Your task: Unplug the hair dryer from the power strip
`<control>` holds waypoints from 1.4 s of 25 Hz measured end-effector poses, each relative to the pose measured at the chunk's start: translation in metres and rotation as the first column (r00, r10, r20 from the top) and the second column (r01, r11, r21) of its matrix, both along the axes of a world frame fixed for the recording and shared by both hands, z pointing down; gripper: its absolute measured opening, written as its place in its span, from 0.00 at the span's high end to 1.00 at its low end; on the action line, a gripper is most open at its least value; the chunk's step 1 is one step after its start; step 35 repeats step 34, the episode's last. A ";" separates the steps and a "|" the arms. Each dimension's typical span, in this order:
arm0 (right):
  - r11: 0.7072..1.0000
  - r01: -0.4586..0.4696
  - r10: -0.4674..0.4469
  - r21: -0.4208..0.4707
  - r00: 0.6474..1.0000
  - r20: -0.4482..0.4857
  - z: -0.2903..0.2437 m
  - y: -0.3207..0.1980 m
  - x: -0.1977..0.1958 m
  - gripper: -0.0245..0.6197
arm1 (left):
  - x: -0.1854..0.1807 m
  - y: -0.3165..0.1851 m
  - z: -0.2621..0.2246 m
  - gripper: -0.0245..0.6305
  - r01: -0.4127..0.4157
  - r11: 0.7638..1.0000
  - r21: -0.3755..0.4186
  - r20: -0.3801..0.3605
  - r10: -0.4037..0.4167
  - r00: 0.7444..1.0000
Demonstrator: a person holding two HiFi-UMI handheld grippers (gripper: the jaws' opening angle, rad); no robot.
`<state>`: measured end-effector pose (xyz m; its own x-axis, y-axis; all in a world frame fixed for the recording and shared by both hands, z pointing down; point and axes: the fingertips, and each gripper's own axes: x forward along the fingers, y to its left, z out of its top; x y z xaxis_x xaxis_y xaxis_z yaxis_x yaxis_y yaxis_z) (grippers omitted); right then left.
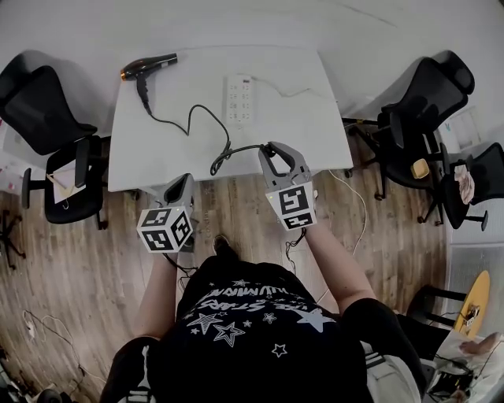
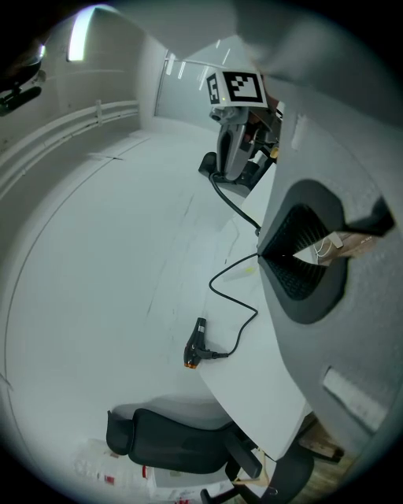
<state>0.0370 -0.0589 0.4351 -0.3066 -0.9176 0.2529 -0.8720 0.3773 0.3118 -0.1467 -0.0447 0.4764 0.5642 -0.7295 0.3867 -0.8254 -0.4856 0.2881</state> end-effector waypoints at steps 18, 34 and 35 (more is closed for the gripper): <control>0.997 0.054 -0.052 -0.053 0.998 0.042 0.019 0.108 0.029 0.83 | 0.039 0.130 0.004 0.95 0.081 0.997 -0.017 0.001 -0.081 0.997; 0.993 0.070 -0.061 -0.100 0.994 0.085 0.041 0.171 0.036 0.83 | 0.048 0.201 -0.001 0.95 0.090 0.996 0.024 -0.016 -0.089 0.996; 0.993 0.070 -0.061 -0.100 0.994 0.085 0.041 0.171 0.036 0.83 | 0.048 0.201 -0.001 0.95 0.090 0.996 0.024 -0.016 -0.089 0.996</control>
